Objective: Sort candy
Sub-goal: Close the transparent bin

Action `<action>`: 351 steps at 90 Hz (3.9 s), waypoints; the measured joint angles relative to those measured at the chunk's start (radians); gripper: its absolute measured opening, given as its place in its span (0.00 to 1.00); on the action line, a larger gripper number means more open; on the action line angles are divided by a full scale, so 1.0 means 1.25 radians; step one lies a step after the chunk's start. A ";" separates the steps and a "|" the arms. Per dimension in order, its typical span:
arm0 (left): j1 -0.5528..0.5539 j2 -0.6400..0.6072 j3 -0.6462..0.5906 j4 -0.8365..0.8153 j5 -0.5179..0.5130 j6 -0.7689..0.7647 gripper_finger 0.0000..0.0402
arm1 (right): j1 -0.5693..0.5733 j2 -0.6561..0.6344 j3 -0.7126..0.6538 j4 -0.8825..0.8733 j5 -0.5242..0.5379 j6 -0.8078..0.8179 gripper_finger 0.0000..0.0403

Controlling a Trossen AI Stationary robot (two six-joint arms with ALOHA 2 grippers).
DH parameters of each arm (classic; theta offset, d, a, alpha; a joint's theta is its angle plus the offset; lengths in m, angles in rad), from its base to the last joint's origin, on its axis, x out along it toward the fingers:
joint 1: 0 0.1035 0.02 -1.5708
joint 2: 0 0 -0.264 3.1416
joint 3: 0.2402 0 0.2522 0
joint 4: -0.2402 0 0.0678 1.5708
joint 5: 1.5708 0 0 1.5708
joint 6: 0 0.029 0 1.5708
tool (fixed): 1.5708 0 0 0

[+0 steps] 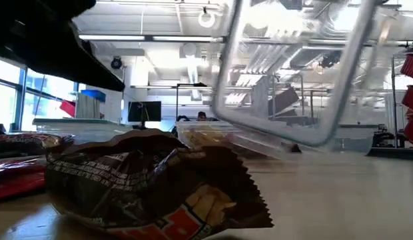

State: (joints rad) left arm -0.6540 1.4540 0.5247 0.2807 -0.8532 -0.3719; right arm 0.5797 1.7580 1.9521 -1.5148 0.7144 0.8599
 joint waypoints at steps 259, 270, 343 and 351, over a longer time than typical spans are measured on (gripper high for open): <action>0.125 0.211 -0.106 0.754 -0.310 0.510 0.31 | -0.295 -0.053 -0.173 0.350 0.100 0.129 0.00; 0.189 0.211 -0.104 0.741 -0.208 0.461 0.31 | -0.305 -0.051 -0.173 0.208 0.108 0.227 0.00; 0.311 0.164 -0.060 0.436 -0.115 0.382 0.31 | -0.459 -0.009 -0.173 0.184 0.043 0.314 0.00; 0.317 0.110 -0.060 0.336 -0.108 0.366 0.31 | -0.483 -0.009 -0.173 0.183 0.045 0.367 0.00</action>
State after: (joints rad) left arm -0.2578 1.5919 0.4492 0.7013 -0.9876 0.0855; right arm -0.0244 1.7466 1.7359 -1.2864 0.7702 1.3193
